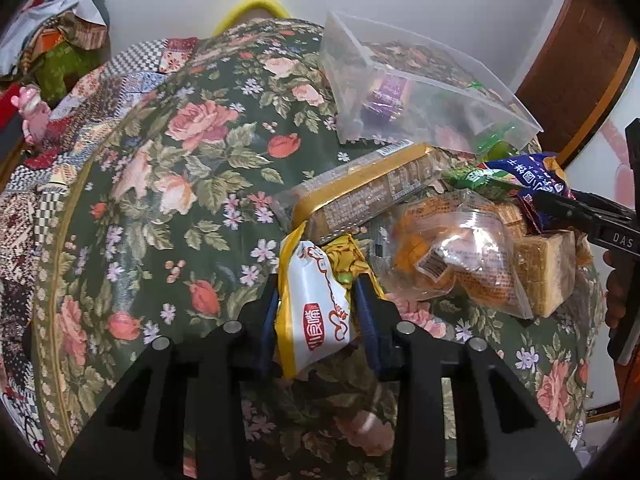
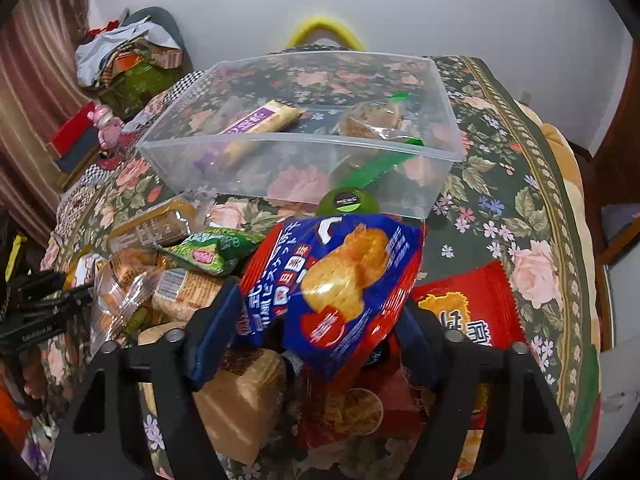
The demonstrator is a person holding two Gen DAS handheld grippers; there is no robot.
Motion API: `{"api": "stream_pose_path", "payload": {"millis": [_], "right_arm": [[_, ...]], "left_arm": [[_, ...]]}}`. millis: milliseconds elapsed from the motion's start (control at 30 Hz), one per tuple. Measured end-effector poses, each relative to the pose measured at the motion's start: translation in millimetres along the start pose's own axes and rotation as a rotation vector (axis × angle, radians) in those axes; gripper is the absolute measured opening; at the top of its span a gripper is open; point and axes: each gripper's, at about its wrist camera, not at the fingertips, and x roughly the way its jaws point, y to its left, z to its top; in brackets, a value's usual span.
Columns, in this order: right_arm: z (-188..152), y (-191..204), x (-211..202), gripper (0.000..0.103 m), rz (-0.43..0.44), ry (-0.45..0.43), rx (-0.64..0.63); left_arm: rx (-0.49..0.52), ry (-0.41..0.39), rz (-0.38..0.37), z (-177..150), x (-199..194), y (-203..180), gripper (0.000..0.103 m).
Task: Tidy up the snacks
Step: 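Grasp the white snack packet with the left tool while the right tool grasps the blue chip bag, then carry both packets into the clear box and open both tools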
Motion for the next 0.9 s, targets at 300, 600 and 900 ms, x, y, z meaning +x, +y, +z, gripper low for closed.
{"api": "stream_pose_path", "payload": {"millis": [300,600,900], "right_arm": [[-2,-7,-12,0.049,0.015,-0.034,0.017],[-2,-8,-34,0.043,0.03,-0.074,0.027],[3,-8,-56,0.043,0.025,-0.123,0.01]], "left_arm": [[0.005,-0.049,0.03,0,-28,4,0.024],[0.015,-0.106,0.051,10,-55,0,0.024],[0.023,-0.172,0.026,34,-76,-15,0.024]]}}
